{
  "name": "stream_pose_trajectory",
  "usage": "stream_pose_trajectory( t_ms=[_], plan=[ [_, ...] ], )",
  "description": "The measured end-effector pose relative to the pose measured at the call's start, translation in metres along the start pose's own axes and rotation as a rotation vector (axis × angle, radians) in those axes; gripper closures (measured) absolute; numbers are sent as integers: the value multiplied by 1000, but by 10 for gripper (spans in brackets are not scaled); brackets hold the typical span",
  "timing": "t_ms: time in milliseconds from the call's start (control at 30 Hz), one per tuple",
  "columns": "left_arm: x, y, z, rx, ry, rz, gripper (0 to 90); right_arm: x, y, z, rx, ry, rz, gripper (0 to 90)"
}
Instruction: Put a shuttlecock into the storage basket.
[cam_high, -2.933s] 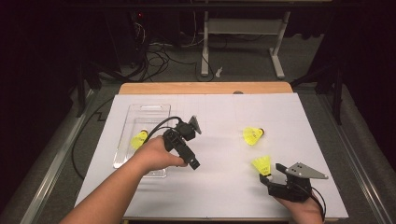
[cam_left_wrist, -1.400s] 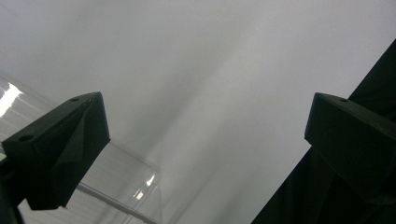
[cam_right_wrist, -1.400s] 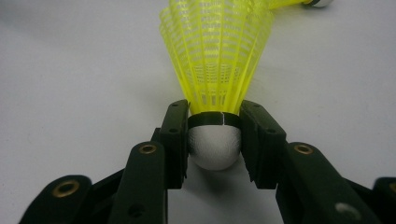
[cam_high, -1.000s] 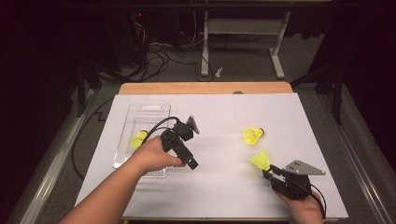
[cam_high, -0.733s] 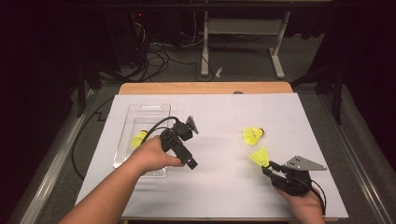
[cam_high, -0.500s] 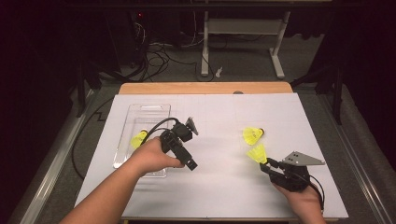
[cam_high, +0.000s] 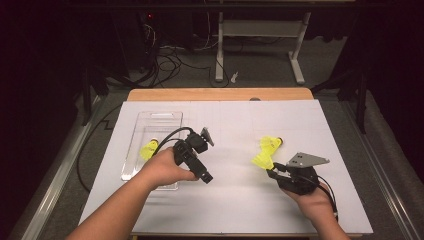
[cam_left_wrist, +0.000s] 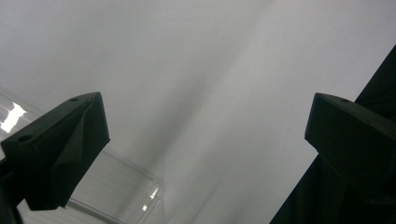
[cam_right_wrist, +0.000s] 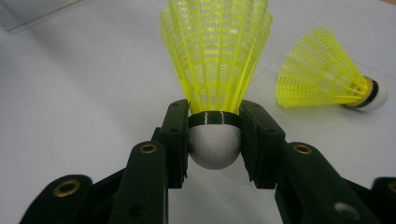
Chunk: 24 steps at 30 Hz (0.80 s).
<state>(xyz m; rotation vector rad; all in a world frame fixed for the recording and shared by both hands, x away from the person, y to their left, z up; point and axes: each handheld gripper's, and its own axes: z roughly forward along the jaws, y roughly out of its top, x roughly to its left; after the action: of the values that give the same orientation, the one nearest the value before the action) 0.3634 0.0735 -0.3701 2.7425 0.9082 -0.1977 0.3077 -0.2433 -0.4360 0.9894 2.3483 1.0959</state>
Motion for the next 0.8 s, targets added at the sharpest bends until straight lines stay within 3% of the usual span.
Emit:
stream_pose_trajectory(
  t_ms=[167, 433, 800],
  plan=[
    [-1, 1, 3, 3, 0, 11, 6, 0, 1, 11, 12, 42, -20, 662],
    [-4, 1, 5, 8, 13, 25, 6, 1, -2, 17, -25, 87, -24, 662],
    [-16, -3, 6, 15, 25, 90, 16, 19, -8, 19, -21, 144, -95, 661]
  ],
)
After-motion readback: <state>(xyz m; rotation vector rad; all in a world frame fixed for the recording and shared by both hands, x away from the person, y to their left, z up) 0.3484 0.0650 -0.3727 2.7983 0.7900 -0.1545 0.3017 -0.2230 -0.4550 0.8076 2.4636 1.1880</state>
